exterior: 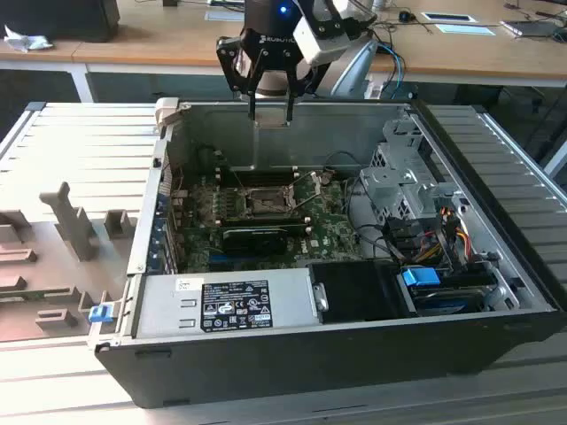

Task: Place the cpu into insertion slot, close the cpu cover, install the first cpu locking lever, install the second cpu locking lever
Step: 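Place the cpu into insertion slot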

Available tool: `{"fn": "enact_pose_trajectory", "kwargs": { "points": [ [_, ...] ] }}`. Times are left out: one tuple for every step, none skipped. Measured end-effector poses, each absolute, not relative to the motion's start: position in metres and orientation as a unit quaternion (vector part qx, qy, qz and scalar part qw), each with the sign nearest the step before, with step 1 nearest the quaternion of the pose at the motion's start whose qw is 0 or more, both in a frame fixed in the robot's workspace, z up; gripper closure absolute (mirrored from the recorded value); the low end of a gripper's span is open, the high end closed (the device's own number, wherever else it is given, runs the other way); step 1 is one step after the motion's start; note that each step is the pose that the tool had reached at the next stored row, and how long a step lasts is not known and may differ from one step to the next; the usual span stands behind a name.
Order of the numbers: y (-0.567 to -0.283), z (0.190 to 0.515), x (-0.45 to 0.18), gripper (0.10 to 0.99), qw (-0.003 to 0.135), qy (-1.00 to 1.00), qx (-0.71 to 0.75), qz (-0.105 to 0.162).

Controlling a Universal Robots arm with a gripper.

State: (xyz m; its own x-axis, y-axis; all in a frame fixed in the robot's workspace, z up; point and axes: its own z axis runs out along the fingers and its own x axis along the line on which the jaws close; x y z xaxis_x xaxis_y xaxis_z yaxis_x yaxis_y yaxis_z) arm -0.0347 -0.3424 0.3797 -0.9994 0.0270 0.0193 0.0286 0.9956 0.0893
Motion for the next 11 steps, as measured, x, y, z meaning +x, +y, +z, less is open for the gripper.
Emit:
{"fn": "enact_pose_trajectory", "kwargs": {
  "points": [
    [-0.3424, 0.3796, -0.0347, 0.557, 0.008, -0.998, -0.044, -0.045],
    [-0.3424, 0.3795, -0.0347, 0.557, 0.007, -0.997, -0.058, -0.045],
    [-0.3424, 0.3793, -0.0347, 0.557, 0.006, -0.996, -0.073, -0.045],
    [-0.3424, 0.3793, -0.0347, 0.557, 0.006, -0.996, -0.082, -0.045],
    [-0.3424, 0.3792, -0.0346, 0.557, 0.006, -0.995, -0.089, -0.045],
    [-0.3424, 0.3792, -0.0347, 0.557, 0.005, -0.994, -0.096, -0.045],
    [-0.3424, 0.3791, -0.0347, 0.557, 0.005, -0.994, -0.102, -0.045],
    [-0.3424, 0.3791, -0.0347, 0.557, 0.005, -0.993, -0.111, -0.045],
    [-0.3424, 0.3790, -0.0347, 0.557, 0.004, -0.992, -0.117, -0.045],
    [-0.3424, 0.3790, -0.0347, 0.557, 0.004, -0.991, -0.123, -0.045],
    [-0.3424, 0.3790, -0.0353, 0.557, 0.004, -0.991, -0.128, -0.045]
  ]
}}
